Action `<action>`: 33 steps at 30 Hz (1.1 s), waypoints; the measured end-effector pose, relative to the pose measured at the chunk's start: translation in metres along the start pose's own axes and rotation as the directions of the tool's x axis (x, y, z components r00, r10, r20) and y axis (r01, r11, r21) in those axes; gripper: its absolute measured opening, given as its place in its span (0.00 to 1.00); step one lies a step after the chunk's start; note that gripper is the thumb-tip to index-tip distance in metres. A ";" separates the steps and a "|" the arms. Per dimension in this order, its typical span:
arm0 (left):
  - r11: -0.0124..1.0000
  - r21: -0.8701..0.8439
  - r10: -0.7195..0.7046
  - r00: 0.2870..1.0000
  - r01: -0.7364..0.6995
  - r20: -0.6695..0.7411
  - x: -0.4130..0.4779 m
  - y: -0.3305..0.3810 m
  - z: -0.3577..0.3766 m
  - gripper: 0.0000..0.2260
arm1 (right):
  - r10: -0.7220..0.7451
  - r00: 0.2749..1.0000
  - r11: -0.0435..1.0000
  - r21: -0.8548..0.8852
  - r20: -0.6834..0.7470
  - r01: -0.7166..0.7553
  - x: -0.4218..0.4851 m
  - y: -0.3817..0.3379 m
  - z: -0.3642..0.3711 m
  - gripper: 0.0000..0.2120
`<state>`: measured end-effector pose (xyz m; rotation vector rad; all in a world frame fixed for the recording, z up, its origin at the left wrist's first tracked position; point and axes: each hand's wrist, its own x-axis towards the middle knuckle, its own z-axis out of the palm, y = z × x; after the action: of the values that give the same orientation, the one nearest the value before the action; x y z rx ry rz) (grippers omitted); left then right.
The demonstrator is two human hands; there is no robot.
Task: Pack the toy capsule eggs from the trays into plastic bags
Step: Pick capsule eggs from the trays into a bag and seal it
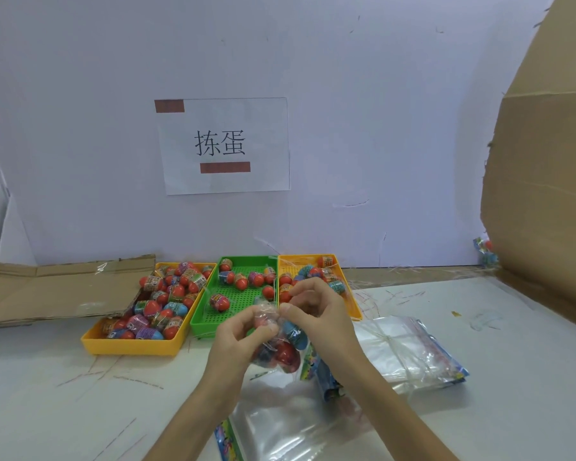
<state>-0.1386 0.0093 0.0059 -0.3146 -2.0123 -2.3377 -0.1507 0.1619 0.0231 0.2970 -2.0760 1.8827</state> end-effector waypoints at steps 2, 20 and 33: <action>1.000 0.007 0.002 1.000 -0.002 -0.014 0.000 -0.001 0.001 0.09 | -0.054 0.998 0.998 -0.041 -0.032 0.053 0.000 -0.001 -0.001 0.08; 0.996 0.092 0.020 0.999 -0.016 -0.041 0.001 -0.005 -0.002 0.11 | -0.145 0.989 0.936 -0.323 0.001 0.137 -0.005 0.000 0.004 0.08; 0.971 -0.128 -0.194 0.978 0.203 0.080 0.005 -0.005 0.000 0.27 | -0.049 0.993 0.976 -0.215 -0.110 0.024 0.001 0.000 -0.002 0.09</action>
<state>-0.1443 0.0111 0.0020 -0.2070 -2.0036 -2.6254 -0.1510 0.1638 0.0236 0.1694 -2.1541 1.5988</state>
